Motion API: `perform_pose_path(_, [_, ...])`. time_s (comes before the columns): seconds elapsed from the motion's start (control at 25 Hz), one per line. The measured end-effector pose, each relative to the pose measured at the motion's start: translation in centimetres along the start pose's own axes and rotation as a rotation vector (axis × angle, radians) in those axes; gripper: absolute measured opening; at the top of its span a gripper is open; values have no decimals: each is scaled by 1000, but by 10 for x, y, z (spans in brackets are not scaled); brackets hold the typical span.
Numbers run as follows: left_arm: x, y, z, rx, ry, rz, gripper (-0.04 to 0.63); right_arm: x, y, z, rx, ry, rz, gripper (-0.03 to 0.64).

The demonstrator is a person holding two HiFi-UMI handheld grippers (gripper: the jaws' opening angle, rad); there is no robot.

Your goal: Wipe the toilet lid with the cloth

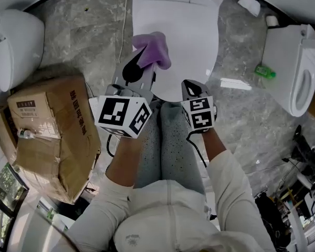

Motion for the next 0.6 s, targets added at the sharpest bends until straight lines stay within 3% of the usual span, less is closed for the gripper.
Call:
perform_pose_path(0.28, [8, -26, 37, 53, -21, 46, 14, 93, 32, -67, -65, 245, 14, 15])
perform_pose_path(0.6, [-19, -82, 97, 156, -94, 132, 14, 120, 51, -105, -93, 355, 47, 15])
Point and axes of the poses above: the fingertips, and each gripper's own axes: z forward along the fingers, y to its right, x out of its top, the point moved 1 cm from there along -z, backward along the fingers, and after that the axes turned 6 degrees about -y, right-handed, at the moved point
